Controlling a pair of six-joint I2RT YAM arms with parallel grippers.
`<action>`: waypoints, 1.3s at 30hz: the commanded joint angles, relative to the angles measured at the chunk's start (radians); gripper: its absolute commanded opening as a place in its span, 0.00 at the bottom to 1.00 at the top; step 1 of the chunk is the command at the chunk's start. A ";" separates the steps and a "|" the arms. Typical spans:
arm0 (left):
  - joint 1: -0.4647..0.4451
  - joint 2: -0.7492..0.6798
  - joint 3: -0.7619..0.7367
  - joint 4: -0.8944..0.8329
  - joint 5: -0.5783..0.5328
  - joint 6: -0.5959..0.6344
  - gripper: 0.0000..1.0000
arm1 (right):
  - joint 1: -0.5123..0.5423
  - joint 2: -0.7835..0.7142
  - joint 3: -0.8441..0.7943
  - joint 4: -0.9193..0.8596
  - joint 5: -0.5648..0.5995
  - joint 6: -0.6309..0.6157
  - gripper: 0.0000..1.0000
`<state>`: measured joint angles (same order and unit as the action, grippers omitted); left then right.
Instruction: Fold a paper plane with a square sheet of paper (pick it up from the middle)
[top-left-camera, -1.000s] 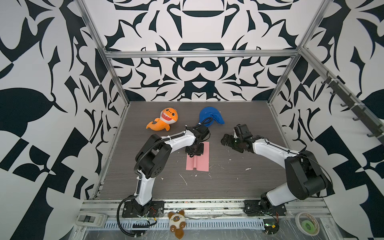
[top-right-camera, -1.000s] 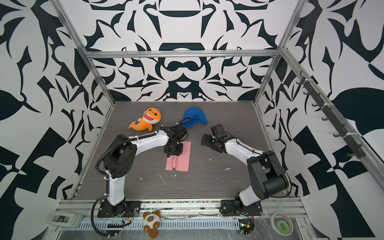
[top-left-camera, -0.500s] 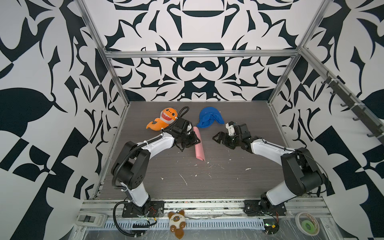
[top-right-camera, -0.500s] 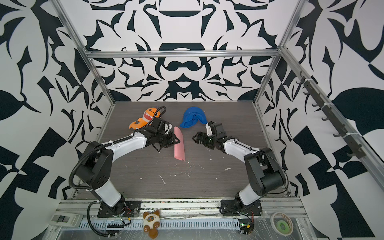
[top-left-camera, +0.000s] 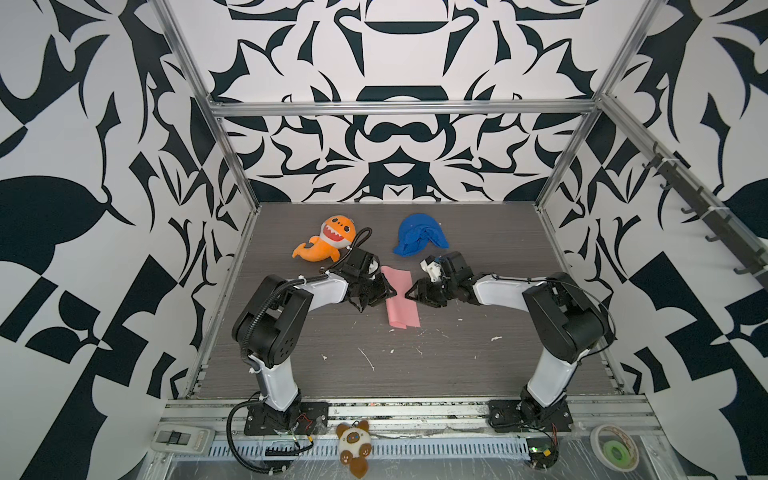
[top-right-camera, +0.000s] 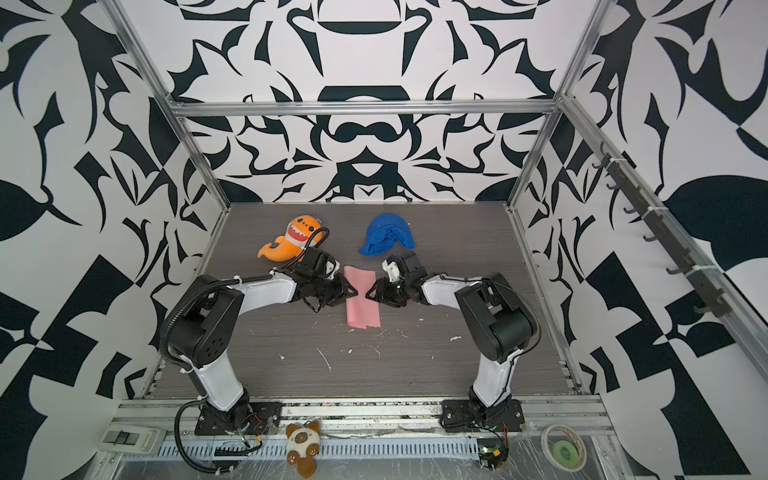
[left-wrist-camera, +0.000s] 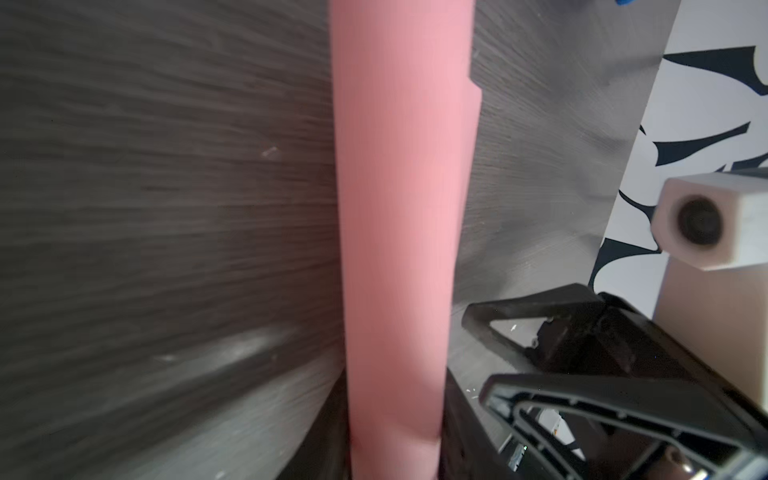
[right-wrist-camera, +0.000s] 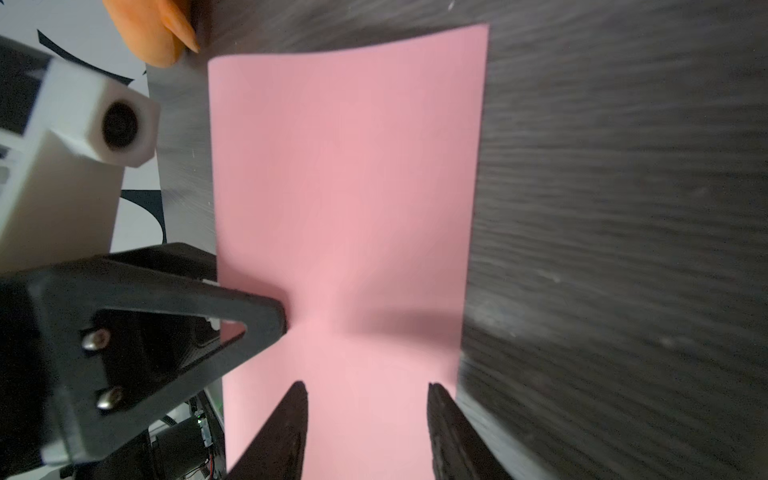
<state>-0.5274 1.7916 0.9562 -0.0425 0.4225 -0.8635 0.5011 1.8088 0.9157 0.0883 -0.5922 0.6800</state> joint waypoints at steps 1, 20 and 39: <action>0.004 0.022 -0.007 -0.009 -0.023 0.017 0.34 | 0.013 0.016 0.055 0.025 -0.025 0.004 0.44; 0.008 -0.095 0.032 -0.243 -0.161 0.063 0.70 | 0.033 0.093 0.089 0.001 -0.044 -0.005 0.36; 0.021 -0.071 0.057 -0.289 -0.216 0.081 0.55 | 0.061 0.130 0.096 0.177 -0.149 0.099 0.32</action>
<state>-0.5148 1.7042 0.9779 -0.2913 0.2245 -0.7963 0.5495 1.9388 0.9844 0.2306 -0.7185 0.7624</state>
